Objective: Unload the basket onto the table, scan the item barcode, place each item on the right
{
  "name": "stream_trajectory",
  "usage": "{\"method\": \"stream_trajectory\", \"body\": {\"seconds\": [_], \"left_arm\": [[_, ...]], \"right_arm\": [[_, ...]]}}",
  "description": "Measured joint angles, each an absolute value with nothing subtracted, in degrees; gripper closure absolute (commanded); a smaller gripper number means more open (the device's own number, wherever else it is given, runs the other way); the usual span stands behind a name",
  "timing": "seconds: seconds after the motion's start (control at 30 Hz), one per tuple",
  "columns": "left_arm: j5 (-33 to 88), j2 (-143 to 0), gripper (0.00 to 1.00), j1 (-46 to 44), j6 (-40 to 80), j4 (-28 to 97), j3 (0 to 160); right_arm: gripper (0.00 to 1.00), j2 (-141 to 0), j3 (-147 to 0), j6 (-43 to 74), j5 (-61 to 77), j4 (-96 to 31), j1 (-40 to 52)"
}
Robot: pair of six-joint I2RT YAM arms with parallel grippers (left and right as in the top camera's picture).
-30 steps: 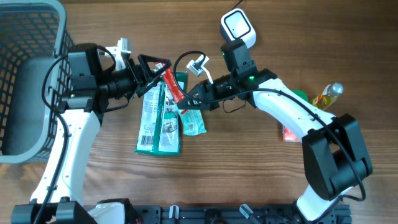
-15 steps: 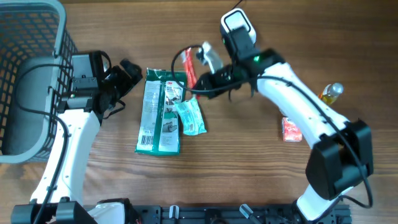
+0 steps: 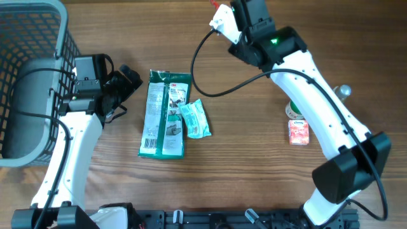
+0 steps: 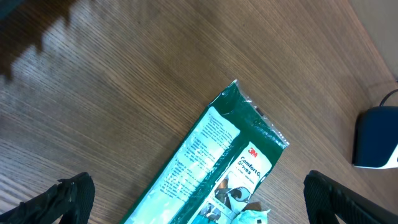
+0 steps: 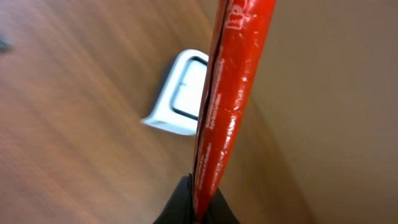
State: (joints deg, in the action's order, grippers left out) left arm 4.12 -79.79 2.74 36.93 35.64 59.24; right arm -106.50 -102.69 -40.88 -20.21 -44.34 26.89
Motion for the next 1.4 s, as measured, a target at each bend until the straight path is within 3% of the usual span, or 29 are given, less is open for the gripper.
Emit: {"method": "stream_trajectory", "body": {"seconds": [0.17, 0.4, 0.97, 1.4], "left_arm": [[4.1, -79.8, 0.0, 2.7, 36.9, 35.7, 59.2], [4.1, -79.8, 0.0, 2.7, 36.9, 35.6, 59.3], [4.1, -79.8, 0.0, 2.7, 36.9, 35.6, 59.2], [4.1, -79.8, 0.0, 2.7, 36.9, 35.6, 59.2]], "right_arm": [[0.96, -111.7, -102.7, -48.8, -28.8, -36.5, 26.1], [0.96, -121.2, -102.7, -50.2, -33.1, -29.9, 21.7], [0.96, -129.2, -102.5, -50.7, -34.8, -30.8, 19.0], [0.96, -126.8, -101.6, -51.2, -34.3, -35.0, 20.2]]}}
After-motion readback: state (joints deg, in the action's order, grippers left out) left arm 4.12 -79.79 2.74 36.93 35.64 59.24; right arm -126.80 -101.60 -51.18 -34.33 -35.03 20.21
